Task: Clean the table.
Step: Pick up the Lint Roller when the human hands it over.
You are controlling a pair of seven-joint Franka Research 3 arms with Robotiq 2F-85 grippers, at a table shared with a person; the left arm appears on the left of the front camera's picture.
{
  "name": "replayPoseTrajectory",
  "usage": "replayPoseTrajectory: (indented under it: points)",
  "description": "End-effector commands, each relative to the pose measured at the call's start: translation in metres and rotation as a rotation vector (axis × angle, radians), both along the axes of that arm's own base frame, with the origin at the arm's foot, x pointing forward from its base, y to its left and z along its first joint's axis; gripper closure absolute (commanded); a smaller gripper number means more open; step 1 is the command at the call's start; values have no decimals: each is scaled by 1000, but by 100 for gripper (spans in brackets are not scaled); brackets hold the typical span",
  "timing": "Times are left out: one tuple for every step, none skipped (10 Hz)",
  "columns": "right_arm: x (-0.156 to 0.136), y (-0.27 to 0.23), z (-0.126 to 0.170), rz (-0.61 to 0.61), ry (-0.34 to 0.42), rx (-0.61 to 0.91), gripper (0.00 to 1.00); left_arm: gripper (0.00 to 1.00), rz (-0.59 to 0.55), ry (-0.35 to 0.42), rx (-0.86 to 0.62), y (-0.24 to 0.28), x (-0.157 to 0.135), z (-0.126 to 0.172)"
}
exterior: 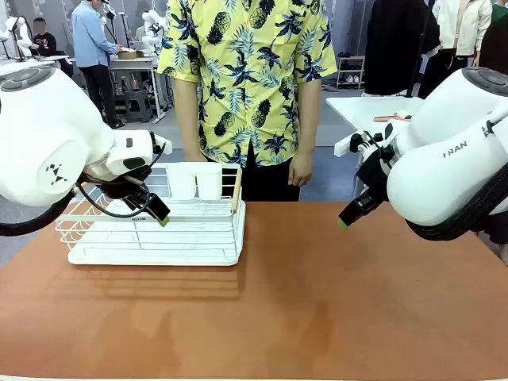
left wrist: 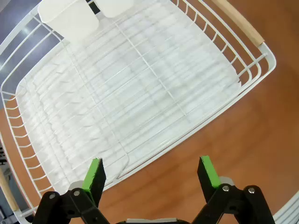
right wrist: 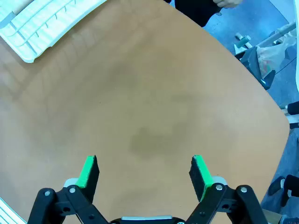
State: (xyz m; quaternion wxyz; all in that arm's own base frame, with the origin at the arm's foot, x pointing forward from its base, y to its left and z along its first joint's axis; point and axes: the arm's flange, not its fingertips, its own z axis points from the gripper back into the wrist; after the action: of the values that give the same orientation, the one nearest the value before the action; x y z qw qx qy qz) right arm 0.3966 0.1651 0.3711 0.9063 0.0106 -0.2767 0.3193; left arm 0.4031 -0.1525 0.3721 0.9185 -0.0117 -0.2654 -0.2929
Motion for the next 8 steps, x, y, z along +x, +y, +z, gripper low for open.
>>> replayPoseTrajectory:
  points:
    - [0, 0, 0, 0, 0, 0, 0, 0, 0, 0, 0, 0, 0, 0]
    - [0, 0, 0, 0, 0, 0, 0, 0, 0, 0, 0, 0, 0, 0]
    - [0, 0, 0, 0, 0, 0, 0, 0, 0, 0, 0, 0, 0, 0]
    - [0, 0, 0, 0, 0, 0, 0, 0, 0, 0, 0, 0, 0, 0]
    - [0, 0, 0, 0, 0, 0, 0, 0, 0, 0, 0, 0, 0, 0]
    - [0, 0, 0, 0, 0, 0, 0, 0, 0, 0, 0, 0, 0, 0]
    - [0, 0, 0, 0, 0, 0, 0, 0, 0, 0, 0, 0, 0, 0]
    - [0, 0, 0, 0, 0, 0, 0, 0, 0, 0, 0, 0, 0, 0]
